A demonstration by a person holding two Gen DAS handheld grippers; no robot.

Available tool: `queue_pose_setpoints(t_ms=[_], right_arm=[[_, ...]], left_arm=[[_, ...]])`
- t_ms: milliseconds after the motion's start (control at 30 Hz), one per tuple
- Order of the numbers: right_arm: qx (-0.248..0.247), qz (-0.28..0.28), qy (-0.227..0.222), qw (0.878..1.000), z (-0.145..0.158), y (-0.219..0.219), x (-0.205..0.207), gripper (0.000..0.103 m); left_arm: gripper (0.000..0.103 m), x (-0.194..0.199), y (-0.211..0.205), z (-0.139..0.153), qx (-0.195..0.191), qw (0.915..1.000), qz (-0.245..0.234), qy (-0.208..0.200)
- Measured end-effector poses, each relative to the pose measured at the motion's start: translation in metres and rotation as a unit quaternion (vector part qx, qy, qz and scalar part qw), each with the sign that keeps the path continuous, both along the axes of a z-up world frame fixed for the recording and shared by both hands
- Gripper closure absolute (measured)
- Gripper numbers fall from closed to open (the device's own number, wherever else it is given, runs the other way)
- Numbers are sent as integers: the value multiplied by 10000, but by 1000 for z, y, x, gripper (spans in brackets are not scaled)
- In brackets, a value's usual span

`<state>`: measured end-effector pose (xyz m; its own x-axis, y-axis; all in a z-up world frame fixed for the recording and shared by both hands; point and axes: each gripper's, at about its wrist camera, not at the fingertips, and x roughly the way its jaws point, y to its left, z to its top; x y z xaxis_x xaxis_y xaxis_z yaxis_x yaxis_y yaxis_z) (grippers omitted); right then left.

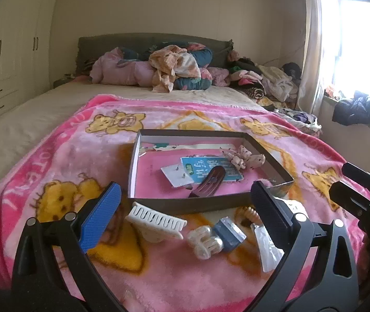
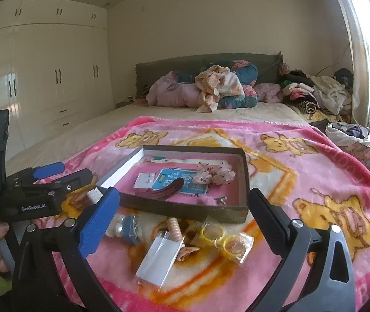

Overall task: Organize jewelry
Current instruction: 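Release the brown claw into the box with the left tool, then withdraw both tools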

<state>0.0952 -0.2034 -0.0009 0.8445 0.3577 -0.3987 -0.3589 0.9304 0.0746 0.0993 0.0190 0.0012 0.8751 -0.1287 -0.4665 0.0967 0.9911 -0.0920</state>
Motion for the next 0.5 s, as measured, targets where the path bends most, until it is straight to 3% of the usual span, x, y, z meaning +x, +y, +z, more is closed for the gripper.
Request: queue_pose_setpoints(t_ms=[500], right_arm=[[-142, 157, 303, 9993, -27, 17, -11, 7]], left_arm=[[12, -10, 11, -24, 168, 9995, 59, 272]])
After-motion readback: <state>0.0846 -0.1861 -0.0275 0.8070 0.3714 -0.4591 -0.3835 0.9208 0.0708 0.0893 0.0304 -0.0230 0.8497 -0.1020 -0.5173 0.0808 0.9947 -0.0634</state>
